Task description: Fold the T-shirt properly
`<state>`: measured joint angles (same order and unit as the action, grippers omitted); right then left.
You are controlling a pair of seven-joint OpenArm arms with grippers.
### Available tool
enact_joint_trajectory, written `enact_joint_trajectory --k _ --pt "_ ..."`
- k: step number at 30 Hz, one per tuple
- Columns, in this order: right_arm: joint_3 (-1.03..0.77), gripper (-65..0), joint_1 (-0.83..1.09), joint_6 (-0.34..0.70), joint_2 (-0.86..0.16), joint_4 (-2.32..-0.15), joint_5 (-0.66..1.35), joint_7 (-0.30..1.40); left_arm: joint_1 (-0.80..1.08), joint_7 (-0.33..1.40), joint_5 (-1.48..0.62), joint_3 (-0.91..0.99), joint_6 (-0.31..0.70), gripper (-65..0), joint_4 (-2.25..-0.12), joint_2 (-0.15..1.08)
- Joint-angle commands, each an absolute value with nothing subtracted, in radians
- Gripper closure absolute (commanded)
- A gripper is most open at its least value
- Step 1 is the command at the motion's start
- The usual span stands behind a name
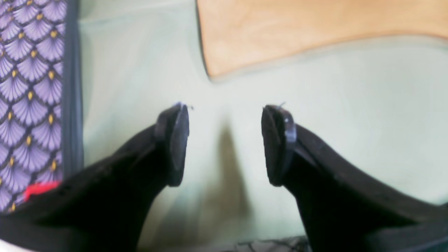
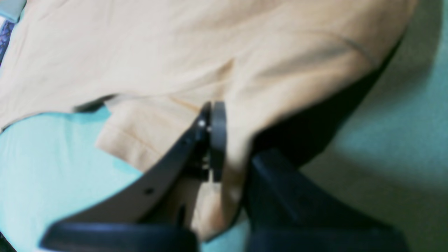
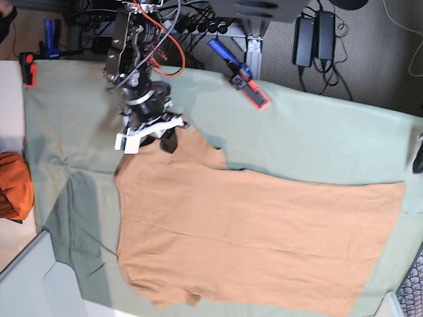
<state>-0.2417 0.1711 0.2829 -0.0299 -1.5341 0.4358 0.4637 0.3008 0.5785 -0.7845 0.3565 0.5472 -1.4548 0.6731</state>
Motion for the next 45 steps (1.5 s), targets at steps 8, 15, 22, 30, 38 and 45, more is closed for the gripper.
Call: enact_joint_trajectory --k 8,15,22,30,38,45 --pt "-0.243 0.0 0.167 0.292 -0.033 -1.544 0.395 0.467 -0.006 0.558 -0.811 0.180 0.550 -36.6 -1.126 0.652" --pt "-0.242 0.0 0.167 0.292 -0.033 -1.544 0.392 0.468 -0.117 0.546 -0.760 0.160 0.550 -36.5 -0.994 0.604" --pt "-0.243 0.0 0.167 0.292 -0.033 -1.544 0.391 0.468 -0.118 0.562 -0.781 0.061 0.550 -36.5 -0.994 0.580" --pt "-0.243 0.0 0.167 0.292 -0.033 -1.544 0.386 0.467 -0.119 0.579 -0.781 0.054 0.551 -33.4 -0.996 0.547" --pt "-0.243 0.0 0.167 0.293 -0.035 -1.546 0.376 0.525 -0.113 0.614 -0.836 0.054 0.698 0.0 -1.023 0.587" --pt "-0.243 0.0 0.253 0.322 -0.072 -1.621 0.478 0.595 -0.048 0.706 -0.997 0.054 0.698 0.0 -1.056 0.699"
